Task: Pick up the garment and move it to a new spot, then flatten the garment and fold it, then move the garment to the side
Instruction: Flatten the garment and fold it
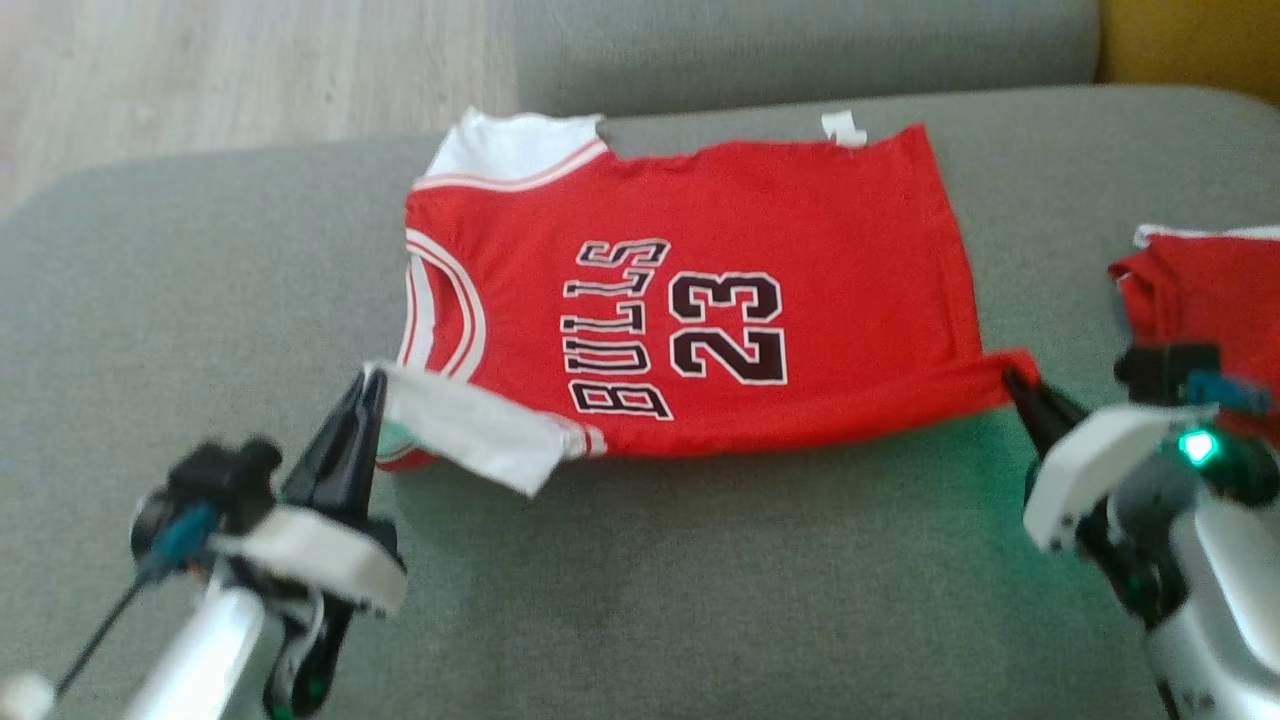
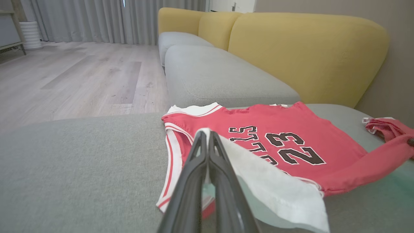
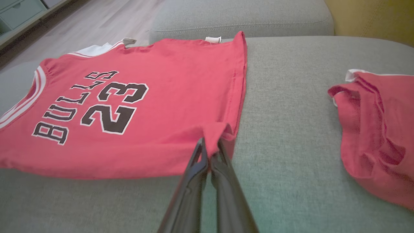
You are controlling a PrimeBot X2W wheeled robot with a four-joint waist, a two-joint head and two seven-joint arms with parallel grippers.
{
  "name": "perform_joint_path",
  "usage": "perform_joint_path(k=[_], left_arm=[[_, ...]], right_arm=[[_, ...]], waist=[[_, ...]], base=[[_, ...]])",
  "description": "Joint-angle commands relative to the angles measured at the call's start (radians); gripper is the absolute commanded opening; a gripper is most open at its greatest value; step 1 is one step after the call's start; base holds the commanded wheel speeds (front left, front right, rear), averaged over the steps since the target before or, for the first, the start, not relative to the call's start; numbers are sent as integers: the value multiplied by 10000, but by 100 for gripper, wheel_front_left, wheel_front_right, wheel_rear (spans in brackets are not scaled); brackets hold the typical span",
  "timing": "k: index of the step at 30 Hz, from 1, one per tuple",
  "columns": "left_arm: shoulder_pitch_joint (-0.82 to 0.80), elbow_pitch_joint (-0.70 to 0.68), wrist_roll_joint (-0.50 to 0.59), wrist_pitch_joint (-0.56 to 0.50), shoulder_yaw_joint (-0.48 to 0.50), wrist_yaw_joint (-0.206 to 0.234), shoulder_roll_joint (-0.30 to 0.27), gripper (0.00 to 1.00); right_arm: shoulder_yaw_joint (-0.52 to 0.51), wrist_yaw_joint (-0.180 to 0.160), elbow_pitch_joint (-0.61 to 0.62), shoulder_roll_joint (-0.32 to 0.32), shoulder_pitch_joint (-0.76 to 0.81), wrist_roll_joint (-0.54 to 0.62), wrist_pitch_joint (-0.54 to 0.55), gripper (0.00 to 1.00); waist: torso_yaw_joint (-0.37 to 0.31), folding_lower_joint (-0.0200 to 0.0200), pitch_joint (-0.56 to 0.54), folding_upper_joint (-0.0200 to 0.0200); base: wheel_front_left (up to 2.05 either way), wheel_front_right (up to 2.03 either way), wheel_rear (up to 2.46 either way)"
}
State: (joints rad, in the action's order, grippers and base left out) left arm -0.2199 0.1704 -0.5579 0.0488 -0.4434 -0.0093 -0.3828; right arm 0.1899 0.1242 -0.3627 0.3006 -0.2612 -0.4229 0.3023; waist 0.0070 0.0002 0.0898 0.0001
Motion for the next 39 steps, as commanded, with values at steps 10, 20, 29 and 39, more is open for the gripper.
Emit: perform_joint_path(k=[10, 20, 29, 39], left_arm=[[-3273, 2395, 539, -326, -50, -704, -291, 0], [-5122, 4754, 1137, -101, -762, -1042, -285, 0], [-5993, 5793, 1079, 1398, -553, -819, 319, 100], [-5099, 4077, 694, 2123, 796, -187, 1100, 100]], right_arm=[[97, 65, -1145, -327, -2123, 233, 921, 0], [628, 65, -2404, -445, -3357, 123, 694, 7], [84, 65, -2954, -641, -4344, -13, -1166, 100], [-422, 65, -1343, -1220, -4341, -223, -3649, 100]], waist=[[-250, -2, 987, -1], [-413, -2, 1464, -1], [-392, -2, 1420, -1], [-314, -2, 575, -1]], base=[[0, 0, 0], [0, 0, 0], [0, 0, 0], [0, 0, 0]])
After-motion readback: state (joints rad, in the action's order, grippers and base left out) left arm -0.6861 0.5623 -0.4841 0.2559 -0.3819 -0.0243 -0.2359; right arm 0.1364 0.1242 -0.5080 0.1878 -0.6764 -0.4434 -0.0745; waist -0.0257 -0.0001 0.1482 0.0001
